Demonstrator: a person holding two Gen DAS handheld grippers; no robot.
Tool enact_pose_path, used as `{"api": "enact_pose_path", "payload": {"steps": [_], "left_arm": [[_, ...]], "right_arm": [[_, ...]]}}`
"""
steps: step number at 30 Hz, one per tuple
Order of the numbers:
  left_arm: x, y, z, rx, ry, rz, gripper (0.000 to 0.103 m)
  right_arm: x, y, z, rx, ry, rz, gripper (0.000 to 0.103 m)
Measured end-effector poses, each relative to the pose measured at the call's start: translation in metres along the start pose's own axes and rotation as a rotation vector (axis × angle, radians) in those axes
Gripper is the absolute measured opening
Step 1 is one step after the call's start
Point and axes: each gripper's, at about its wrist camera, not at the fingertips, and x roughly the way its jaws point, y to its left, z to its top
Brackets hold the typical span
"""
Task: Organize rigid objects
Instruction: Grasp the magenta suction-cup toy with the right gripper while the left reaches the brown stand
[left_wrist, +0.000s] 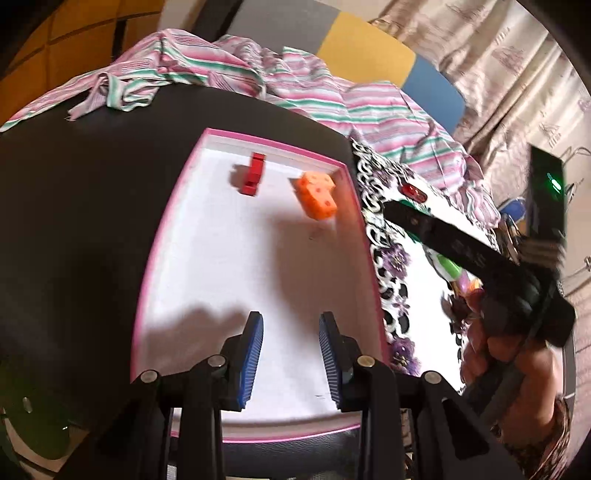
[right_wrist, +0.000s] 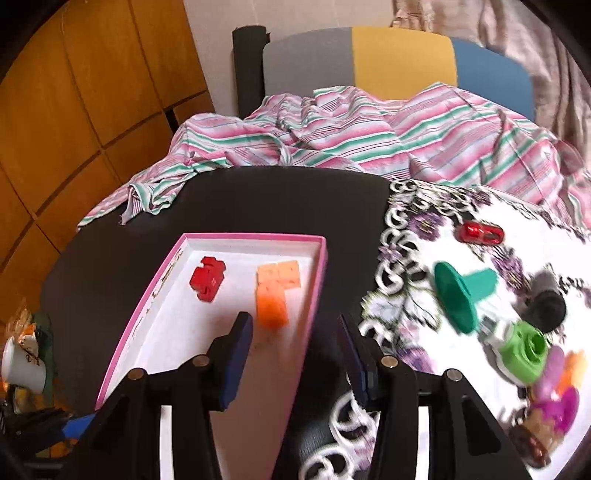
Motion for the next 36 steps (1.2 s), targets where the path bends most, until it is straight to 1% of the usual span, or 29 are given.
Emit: {"api": "enact_pose_path", "payload": {"steps": [4, 9, 12, 14, 17, 19, 22, 24, 27, 32, 34, 36], "left_arm": [[0.006, -0.016, -0.004, 0.023, 0.023, -0.022, 0.031], [0.017, -0.042, -0.013, 0.082, 0.058, -0.053, 0.031], [0.022, -0.059, -0.019, 0.121, 0.078, -0.067, 0.031], [0.023, -0.068, -0.022, 0.145, 0.077, -0.078, 0.031], [0.025, -0.088, -0.028, 0.191, 0.080, -0.100, 0.031], [0.026, -0.103, -0.033, 0.230, 0.082, -0.111, 0.031], [0.031, -0.120, -0.039, 0.266, 0.091, -0.128, 0.031], [0.033, -0.127, -0.043, 0.280, 0.100, -0.136, 0.031], [0.036, -0.136, -0.049, 0.295, 0.110, -0.130, 0.031], [0.041, -0.149, -0.058, 0.333, 0.130, -0.116, 0.031], [0.042, -0.153, -0.061, 0.343, 0.132, -0.117, 0.031], [0.043, -0.156, -0.062, 0.349, 0.132, -0.114, 0.031]], "right_arm": [[-0.031, -0.025, -0.028, 0.055, -0.035, -0.005, 0.048], [-0.067, -0.065, -0.068, 0.108, -0.082, -0.116, 0.048], [-0.088, -0.097, -0.094, 0.169, -0.104, -0.171, 0.048], [-0.100, -0.120, -0.112, 0.215, -0.113, -0.214, 0.048], [-0.115, -0.152, -0.130, 0.263, -0.131, -0.266, 0.048], [-0.125, -0.176, -0.138, 0.332, -0.156, -0.272, 0.048], [-0.133, -0.207, -0.141, 0.434, -0.191, -0.274, 0.048], [-0.133, -0.219, -0.137, 0.460, -0.208, -0.262, 0.048], [-0.122, -0.227, -0.124, 0.438, -0.186, -0.273, 0.048], [-0.097, -0.235, -0.108, 0.399, -0.141, -0.257, 0.048], [-0.093, -0.242, -0.108, 0.418, -0.134, -0.261, 0.047], [-0.097, -0.253, -0.113, 0.468, -0.149, -0.256, 0.047]]}}
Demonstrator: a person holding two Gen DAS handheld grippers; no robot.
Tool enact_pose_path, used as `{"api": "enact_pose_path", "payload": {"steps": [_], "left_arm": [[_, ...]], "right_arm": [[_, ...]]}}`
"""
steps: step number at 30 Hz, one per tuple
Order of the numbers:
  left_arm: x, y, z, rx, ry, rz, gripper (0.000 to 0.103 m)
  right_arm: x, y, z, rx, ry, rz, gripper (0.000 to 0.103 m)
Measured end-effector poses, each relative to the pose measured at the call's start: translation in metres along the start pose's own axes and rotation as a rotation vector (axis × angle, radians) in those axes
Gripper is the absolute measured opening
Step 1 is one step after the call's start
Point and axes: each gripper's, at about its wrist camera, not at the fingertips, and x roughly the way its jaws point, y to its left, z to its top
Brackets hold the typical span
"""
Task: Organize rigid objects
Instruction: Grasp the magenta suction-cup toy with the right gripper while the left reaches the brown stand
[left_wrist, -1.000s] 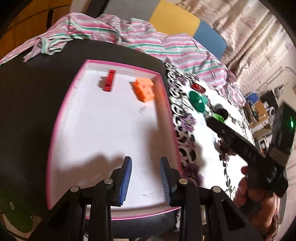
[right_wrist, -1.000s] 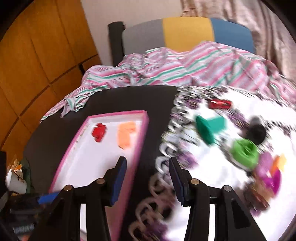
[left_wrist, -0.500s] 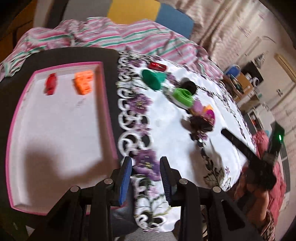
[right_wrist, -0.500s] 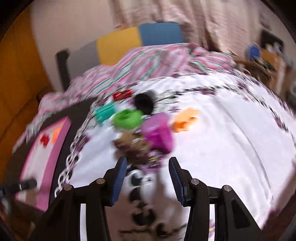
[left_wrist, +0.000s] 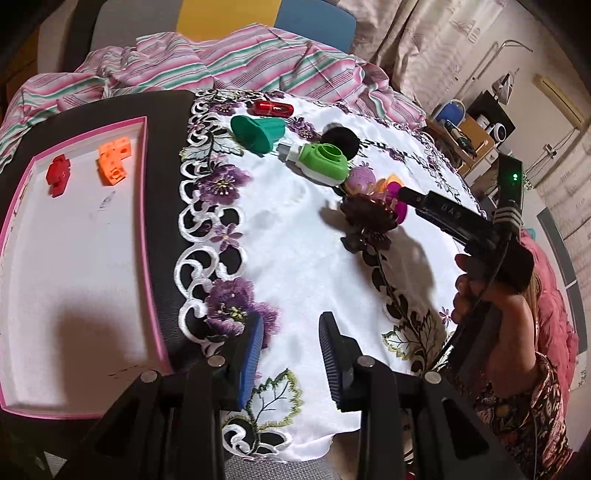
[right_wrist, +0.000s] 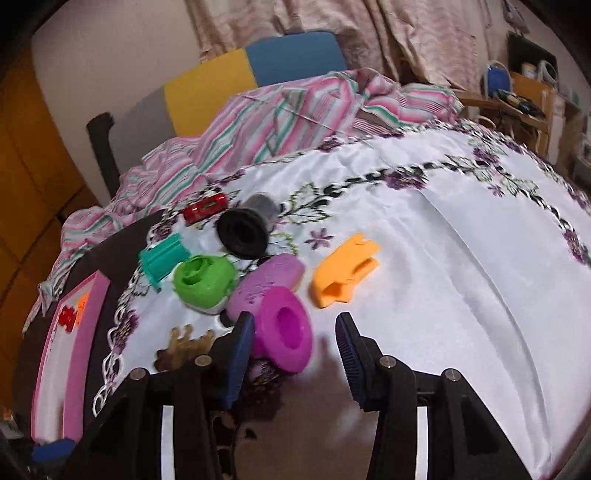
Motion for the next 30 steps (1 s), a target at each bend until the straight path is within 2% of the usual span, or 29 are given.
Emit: {"api": "enact_pose_path", "payload": {"steps": [6, 11, 18, 22, 30], "left_arm": [[0.011, -0.012, 0.004, 0.013, 0.016, 0.000, 0.031], [0.022, -0.025, 0.009, 0.035, 0.020, -0.001, 0.031], [0.047, -0.042, 0.020, 0.068, 0.007, -0.008, 0.031], [0.060, -0.049, 0.024, 0.081, 0.017, -0.001, 0.031], [0.074, -0.054, 0.032, 0.097, 0.018, -0.008, 0.033]], "right_arm": [[-0.012, -0.048, -0.004, 0.160, -0.024, -0.022, 0.049], [-0.023, -0.070, -0.009, 0.203, -0.043, -0.077, 0.049], [-0.046, -0.056, -0.025, 0.095, -0.091, -0.083, 0.049], [-0.033, -0.046, -0.033, 0.018, -0.053, -0.076, 0.049], [-0.007, -0.060, -0.014, 0.003, -0.033, -0.073, 0.049]]}}
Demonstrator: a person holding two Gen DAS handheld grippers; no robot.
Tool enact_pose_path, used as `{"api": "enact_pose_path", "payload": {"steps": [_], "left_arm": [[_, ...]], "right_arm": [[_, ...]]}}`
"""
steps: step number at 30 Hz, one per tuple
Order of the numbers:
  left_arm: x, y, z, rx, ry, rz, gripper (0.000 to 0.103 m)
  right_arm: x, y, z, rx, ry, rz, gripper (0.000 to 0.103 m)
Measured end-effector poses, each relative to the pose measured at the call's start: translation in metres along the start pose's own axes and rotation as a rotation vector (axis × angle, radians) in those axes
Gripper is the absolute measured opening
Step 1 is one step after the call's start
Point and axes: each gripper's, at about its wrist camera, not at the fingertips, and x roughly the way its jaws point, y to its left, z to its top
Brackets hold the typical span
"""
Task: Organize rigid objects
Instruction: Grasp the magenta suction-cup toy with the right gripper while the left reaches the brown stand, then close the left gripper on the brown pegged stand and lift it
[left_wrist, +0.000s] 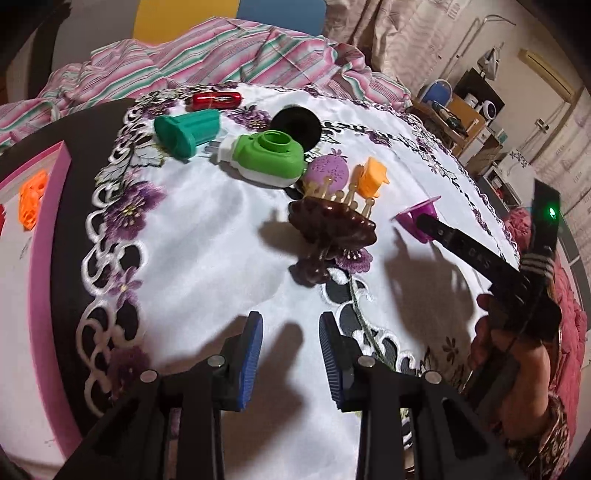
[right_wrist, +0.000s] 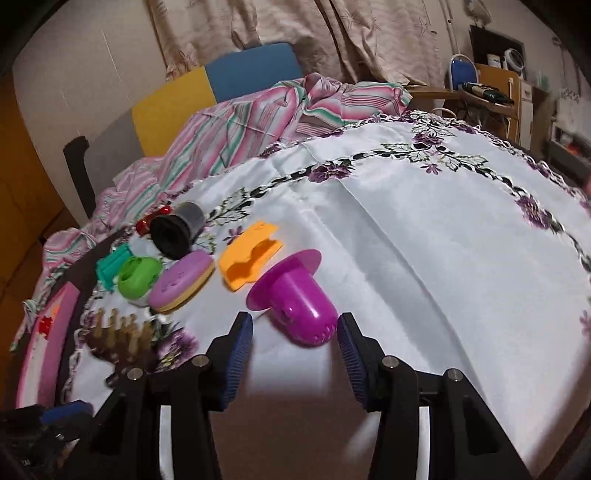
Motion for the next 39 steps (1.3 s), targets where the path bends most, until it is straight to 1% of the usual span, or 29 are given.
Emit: {"api": "enact_pose_path", "payload": {"steps": [1, 4, 5, 9, 11, 14, 18, 21, 22, 25, 28, 32, 37, 39], "left_arm": [[0.002, -0.002, 0.001, 0.008, 0.006, -0.002, 0.034], [0.010, -0.005, 0.004, 0.014, 0.022, -0.005, 0.035], [0.011, -0.005, 0.005, 0.014, 0.019, -0.003, 0.035], [0.015, -0.008, 0.011, 0.024, 0.010, 0.007, 0.035], [0.019, -0.009, 0.015, 0.029, 0.003, 0.015, 0.035], [0.024, -0.013, 0.021, 0.039, -0.006, 0.017, 0.035], [0.031, -0.019, 0.026, 0.070, -0.027, 0.014, 0.035], [0.036, -0.022, 0.029, 0.086, -0.042, -0.012, 0.035], [0.037, -0.022, 0.030, 0.089, -0.045, -0.015, 0.034], [0.039, -0.020, 0.033, 0.093, -0.049, -0.009, 0.024], [0.039, -0.017, 0.034, 0.094, -0.030, -0.019, 0.024], [0.030, -0.016, 0.038, 0.083, 0.005, -0.024, 0.023], [0.011, -0.021, 0.051, 0.111, 0.002, -0.013, 0.023], [0.008, -0.022, 0.057, 0.115, -0.010, -0.015, 0.022]], "right_arm": [[0.003, -0.001, 0.002, -0.006, 0.005, 0.003, 0.049], [0.012, -0.001, 0.005, -0.023, 0.024, -0.001, 0.047], [0.014, -0.002, 0.006, -0.024, 0.028, 0.003, 0.041], [0.010, 0.001, 0.006, -0.024, 0.033, 0.041, 0.039], [0.002, 0.003, 0.005, -0.004, 0.028, 0.074, 0.032], [-0.006, 0.007, 0.002, 0.004, 0.026, 0.097, 0.032], [-0.011, 0.011, 0.001, 0.003, 0.013, 0.105, 0.032], [-0.011, 0.009, 0.004, 0.032, -0.003, 0.109, 0.032], [-0.009, 0.010, 0.006, 0.037, -0.004, 0.109, 0.032], [-0.004, 0.014, 0.008, 0.027, -0.004, 0.097, 0.032], [-0.002, 0.018, 0.005, 0.011, -0.003, 0.089, 0.033], [-0.004, 0.015, 0.000, 0.025, -0.010, 0.095, 0.033], [-0.005, 0.011, -0.002, 0.043, -0.013, 0.095, 0.033], [-0.004, 0.011, -0.004, 0.046, -0.014, 0.095, 0.033]]}}
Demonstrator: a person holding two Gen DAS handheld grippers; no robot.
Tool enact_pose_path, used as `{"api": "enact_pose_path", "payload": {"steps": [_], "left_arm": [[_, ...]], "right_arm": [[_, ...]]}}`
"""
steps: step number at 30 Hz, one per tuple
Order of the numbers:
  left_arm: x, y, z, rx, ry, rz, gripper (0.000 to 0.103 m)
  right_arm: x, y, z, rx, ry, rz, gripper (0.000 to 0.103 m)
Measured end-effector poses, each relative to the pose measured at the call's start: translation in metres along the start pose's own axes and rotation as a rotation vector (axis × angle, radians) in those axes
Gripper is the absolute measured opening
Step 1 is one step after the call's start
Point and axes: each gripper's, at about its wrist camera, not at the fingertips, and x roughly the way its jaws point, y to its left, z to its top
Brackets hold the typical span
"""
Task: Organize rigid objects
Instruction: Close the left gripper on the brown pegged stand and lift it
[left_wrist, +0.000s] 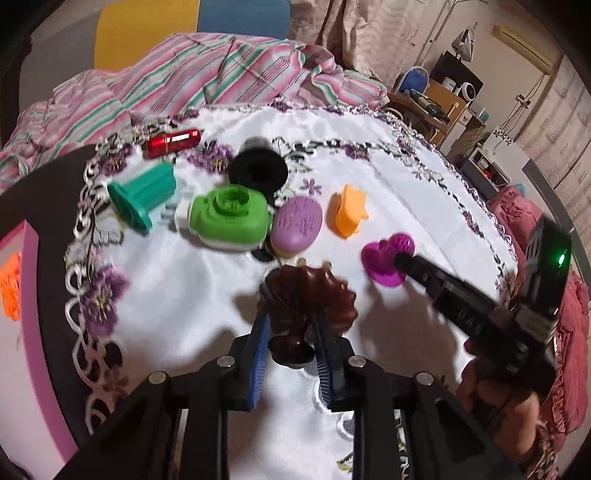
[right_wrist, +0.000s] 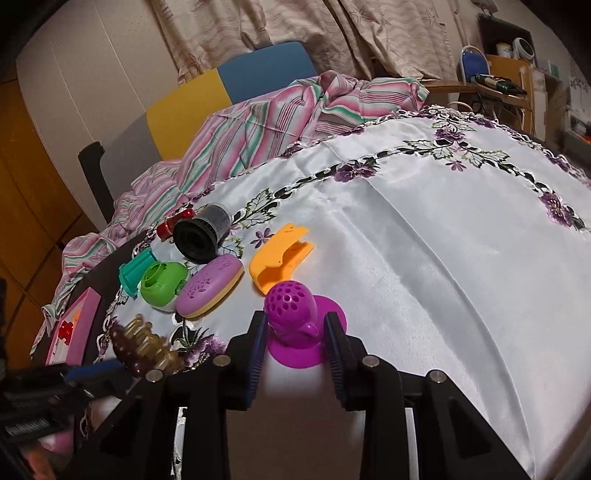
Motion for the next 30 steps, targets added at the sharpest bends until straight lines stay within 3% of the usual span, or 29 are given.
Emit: {"api": "enact_pose_path", "payload": {"steps": [2, 5, 15, 17, 21, 30], "left_arm": [[0.001, 0.001, 0.006, -0.007, -0.009, 0.004, 0.021], [0.003, 0.003, 0.013, -0.047, -0.028, -0.058, 0.021], [0.027, -0.021, 0.038, 0.028, -0.073, -0.061, 0.023], [0.027, -0.023, 0.037, 0.032, -0.081, -0.077, 0.030], [0.032, -0.032, 0.033, 0.088, -0.088, -0.037, 0.030], [0.045, -0.036, 0.040, 0.102, -0.101, 0.008, 0.029]], "right_arm": [[0.001, -0.001, -0.002, 0.006, 0.001, -0.001, 0.033], [0.003, -0.003, -0.004, 0.019, 0.004, 0.001, 0.033], [0.005, -0.011, -0.010, 0.048, 0.001, -0.001, 0.033], [0.004, -0.012, -0.010, 0.052, 0.002, 0.002, 0.033], [0.004, -0.014, -0.009, 0.051, 0.002, 0.004, 0.033], [0.000, -0.018, -0.007, 0.046, -0.005, -0.011, 0.037]]}}
